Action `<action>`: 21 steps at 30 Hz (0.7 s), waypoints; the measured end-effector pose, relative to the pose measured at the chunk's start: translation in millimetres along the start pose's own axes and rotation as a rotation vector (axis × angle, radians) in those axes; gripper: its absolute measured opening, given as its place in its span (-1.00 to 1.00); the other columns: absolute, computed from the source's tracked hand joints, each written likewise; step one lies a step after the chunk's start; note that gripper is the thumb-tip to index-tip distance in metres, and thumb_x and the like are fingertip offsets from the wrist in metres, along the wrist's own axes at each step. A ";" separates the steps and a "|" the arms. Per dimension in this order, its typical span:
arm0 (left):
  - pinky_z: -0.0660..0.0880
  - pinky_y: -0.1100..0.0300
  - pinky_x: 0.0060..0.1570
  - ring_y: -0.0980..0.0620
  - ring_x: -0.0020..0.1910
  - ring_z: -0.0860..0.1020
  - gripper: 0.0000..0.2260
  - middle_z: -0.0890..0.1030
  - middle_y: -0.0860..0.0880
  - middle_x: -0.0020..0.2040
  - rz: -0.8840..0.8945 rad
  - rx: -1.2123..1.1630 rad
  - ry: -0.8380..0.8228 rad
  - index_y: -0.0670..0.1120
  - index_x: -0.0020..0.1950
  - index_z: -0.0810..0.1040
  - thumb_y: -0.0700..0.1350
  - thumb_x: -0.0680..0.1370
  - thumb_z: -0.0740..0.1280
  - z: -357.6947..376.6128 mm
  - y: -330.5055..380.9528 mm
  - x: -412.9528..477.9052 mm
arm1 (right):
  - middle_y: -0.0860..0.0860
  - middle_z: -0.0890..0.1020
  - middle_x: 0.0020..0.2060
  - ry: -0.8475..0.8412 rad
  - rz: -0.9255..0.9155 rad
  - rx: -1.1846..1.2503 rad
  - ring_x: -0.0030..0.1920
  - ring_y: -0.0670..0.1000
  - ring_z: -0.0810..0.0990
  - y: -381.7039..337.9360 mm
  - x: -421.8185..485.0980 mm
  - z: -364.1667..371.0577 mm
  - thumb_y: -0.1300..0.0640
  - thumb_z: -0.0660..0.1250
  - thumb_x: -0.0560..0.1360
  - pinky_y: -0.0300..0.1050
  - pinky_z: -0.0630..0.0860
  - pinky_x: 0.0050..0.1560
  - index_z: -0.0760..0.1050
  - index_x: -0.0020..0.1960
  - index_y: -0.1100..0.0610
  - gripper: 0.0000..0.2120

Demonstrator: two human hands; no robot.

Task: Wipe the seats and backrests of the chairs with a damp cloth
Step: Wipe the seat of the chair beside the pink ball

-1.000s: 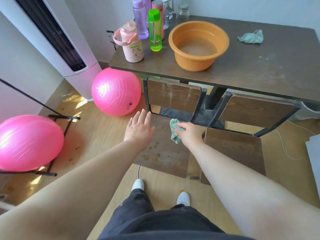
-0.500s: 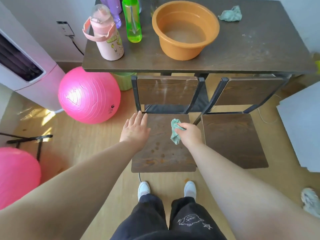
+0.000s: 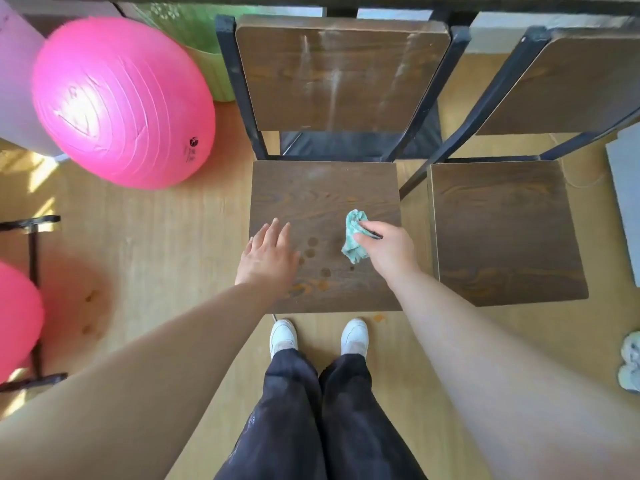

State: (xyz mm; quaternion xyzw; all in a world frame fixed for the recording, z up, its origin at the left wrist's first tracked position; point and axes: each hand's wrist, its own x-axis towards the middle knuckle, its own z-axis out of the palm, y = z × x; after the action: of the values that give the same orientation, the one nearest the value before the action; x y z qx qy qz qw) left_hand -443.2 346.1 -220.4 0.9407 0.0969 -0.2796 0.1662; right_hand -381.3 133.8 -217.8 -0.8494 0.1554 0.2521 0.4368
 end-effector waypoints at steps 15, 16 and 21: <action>-0.02 0.00 0.56 -0.04 0.61 -0.09 -0.47 -0.06 -0.04 0.64 -0.069 0.008 -0.022 -0.04 0.63 -0.05 0.06 0.71 0.03 80.4 18.4 61.6 | -0.06 0.70 -0.14 -0.140 0.128 0.075 -0.18 0.02 0.72 71.8 77.2 43.4 0.09 0.37 0.55 0.10 0.65 0.02 0.67 0.09 0.05 -0.84; -0.02 0.01 0.56 -0.04 0.61 -0.09 -0.46 -0.07 -0.04 0.64 -0.072 0.003 -0.024 -0.04 0.63 -0.05 0.06 0.71 0.04 82.1 18.9 61.6 | -0.08 0.69 -0.15 -0.139 0.130 0.051 -0.18 0.03 0.71 73.1 78.0 44.7 0.06 0.37 0.54 0.10 0.65 0.01 0.67 0.09 0.04 -0.83; 0.01 0.01 0.56 -0.06 0.61 -0.05 -0.46 -0.03 -0.05 0.64 -0.058 -0.003 -0.020 -0.04 0.63 -0.02 0.07 0.70 0.07 87.2 24.7 60.6 | -0.06 0.69 -0.05 -0.117 0.062 -0.102 -0.09 0.00 0.62 74.1 79.5 41.6 0.03 0.33 0.57 -0.06 0.57 0.00 0.65 0.16 0.05 -0.78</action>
State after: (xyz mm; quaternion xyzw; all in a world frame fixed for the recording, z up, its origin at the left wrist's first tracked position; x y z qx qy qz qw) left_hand -429.4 296.6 -316.5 0.9343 0.1229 -0.2936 0.1603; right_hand -363.8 122.3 -332.3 -0.8493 0.1425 0.3223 0.3931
